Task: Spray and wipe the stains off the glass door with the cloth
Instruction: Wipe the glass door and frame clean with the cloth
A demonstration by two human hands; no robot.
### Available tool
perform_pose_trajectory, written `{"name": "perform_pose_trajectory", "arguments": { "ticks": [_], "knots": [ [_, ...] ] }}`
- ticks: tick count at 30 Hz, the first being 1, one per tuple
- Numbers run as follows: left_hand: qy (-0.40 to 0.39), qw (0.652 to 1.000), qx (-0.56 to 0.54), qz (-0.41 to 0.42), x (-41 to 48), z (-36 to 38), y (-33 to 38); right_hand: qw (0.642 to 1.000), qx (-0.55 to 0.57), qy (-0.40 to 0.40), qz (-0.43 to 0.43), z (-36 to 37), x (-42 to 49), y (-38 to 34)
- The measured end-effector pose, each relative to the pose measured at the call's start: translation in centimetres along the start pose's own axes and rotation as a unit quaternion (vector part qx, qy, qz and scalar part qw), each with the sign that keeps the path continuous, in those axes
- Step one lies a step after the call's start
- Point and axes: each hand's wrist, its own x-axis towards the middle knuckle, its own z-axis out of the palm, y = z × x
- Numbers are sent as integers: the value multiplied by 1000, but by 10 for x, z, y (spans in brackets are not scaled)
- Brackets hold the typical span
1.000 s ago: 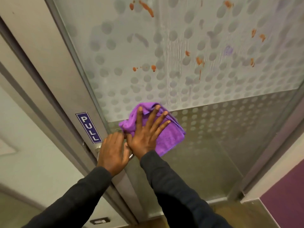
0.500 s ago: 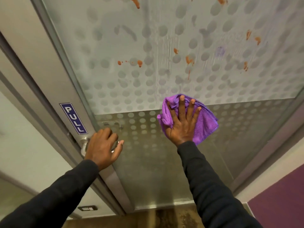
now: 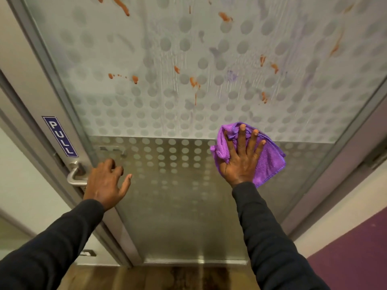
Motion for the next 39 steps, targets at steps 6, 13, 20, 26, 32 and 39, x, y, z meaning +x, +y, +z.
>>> {"name": "perform_pose_trajectory", "arguments": {
  "ticks": [6,13,20,26,32,39],
  "knots": [
    [-14,1000,17,-5,0,3,0,960,68,66,265,-22,-11,72],
    [-23,999,19,26,1,-8,-3,805,163,79,564,-43,16,78],
    [151,986,-14,66,41,-78,-40,806,159,54,567,-28,52,-33],
    [309,944,25,116,130,-171,-92,876,154,4,456,-13,70,-169],
    [362,918,72,148,182,-198,-112,988,111,-71,75,24,38,-305],
    [413,884,114,186,191,-187,-126,954,117,-77,-265,26,65,-305]
  ]
}}
